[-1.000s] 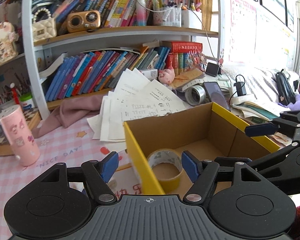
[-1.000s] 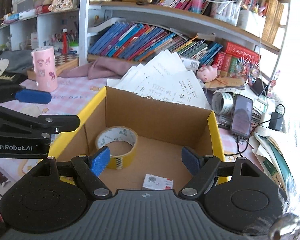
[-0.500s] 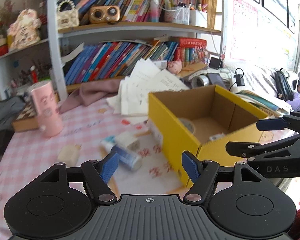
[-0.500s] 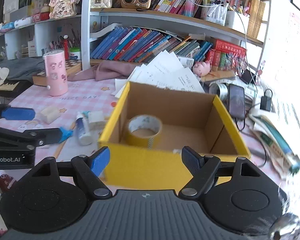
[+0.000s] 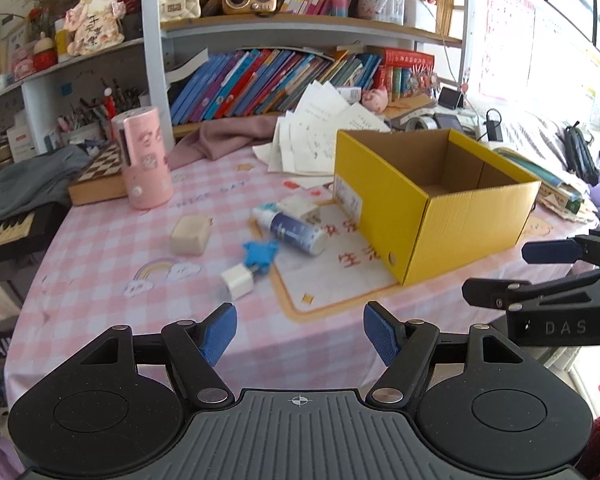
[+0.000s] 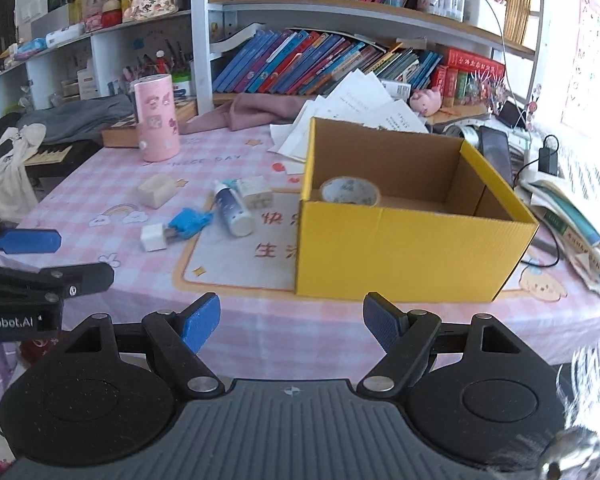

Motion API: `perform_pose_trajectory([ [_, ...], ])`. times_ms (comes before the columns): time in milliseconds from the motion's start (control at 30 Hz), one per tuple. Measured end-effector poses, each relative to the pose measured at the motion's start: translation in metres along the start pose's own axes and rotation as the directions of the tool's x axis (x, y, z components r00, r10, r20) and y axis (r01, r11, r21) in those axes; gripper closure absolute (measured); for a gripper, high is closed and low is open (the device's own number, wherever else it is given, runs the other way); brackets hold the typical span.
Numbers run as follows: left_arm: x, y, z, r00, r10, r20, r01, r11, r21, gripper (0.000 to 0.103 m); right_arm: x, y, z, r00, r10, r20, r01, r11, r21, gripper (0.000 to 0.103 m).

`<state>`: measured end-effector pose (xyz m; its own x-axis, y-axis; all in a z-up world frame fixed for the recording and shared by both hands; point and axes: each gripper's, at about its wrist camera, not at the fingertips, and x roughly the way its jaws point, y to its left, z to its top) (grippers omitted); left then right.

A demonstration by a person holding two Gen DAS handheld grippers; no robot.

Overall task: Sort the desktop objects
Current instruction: 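Move both tools back toward the remaining items on the table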

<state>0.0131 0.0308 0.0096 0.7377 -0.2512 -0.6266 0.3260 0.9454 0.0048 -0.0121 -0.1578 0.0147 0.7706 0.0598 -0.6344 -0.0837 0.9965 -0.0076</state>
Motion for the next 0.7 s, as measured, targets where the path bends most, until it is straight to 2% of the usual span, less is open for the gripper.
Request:
perform_pose_trajectory([
  [233, -0.008, 0.007, -0.011, 1.0, 0.013, -0.018, -0.013, 1.0, -0.008, 0.027, -0.002, 0.014, -0.004, 0.999, 0.032, -0.011, -0.032, 0.999, -0.008, 0.025],
  [700, -0.01, 0.021, -0.015, 0.998, 0.046, -0.035, -0.048, 0.998, -0.047, 0.025, 0.008, 0.034, 0.005, 0.994, 0.096, -0.041, -0.099, 0.992, -0.072, 0.025],
])
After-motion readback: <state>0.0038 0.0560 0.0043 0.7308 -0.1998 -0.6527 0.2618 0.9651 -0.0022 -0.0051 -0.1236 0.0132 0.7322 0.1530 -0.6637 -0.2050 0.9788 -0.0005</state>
